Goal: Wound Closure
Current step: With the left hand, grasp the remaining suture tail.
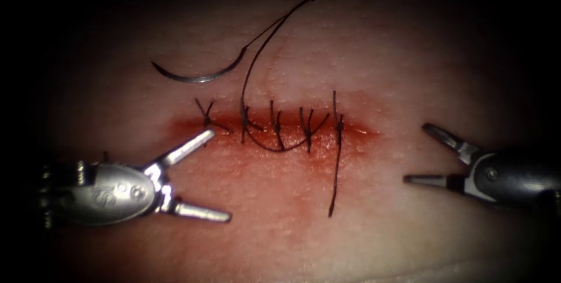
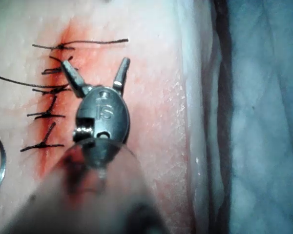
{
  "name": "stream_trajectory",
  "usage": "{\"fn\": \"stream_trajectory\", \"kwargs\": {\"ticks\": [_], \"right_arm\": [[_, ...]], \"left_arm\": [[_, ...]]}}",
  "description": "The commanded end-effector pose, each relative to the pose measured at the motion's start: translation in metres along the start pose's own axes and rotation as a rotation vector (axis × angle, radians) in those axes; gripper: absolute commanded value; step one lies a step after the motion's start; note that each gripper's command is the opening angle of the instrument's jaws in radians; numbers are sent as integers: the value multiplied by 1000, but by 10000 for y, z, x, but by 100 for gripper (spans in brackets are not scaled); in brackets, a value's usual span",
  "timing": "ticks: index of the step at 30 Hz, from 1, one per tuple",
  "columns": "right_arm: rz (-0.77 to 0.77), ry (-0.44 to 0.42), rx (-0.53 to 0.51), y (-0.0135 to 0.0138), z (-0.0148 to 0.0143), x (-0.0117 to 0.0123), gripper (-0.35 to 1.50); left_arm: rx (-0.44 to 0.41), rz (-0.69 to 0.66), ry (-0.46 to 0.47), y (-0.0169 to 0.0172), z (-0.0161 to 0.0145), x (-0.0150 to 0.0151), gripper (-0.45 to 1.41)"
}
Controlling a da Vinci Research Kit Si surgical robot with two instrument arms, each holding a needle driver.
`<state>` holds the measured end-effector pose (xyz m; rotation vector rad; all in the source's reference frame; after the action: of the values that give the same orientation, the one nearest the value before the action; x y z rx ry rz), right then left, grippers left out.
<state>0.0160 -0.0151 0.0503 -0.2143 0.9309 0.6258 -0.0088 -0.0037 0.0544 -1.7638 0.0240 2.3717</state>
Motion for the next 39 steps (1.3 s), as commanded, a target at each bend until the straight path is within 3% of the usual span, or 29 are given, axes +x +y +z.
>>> {"fn": "stream_trajectory", "kwargs": {"ticks": [1, 5, 17, 20, 29, 31, 39], "right_arm": [[-1, 2, 1, -6, 9, -2, 147], [-32, 19, 20, -14, 15, 3, 147], [-64, 37, 43, -26, 15, 13, 145], [-69, 37, 44, -26, 15, 14, 143], [-74, 40, 43, -26, 14, 15, 143], [-74, 40, 43, -26, 14, 15, 143], [-98, 56, 53, -29, 17, 13, 143]], "left_arm": [[4, 1, -3, 0, 7, -5, 46], [-28, 68, 2, 17, 47, -19, 44], [-110, 106, -24, 30, 107, -63, 36], [-120, 105, -34, 33, 115, -74, 31], [-113, 112, -56, 31, 120, -85, -20], [-112, 112, -57, 31, 121, -84, -45], [-119, 99, -49, 19, 119, -75, -45]]}}
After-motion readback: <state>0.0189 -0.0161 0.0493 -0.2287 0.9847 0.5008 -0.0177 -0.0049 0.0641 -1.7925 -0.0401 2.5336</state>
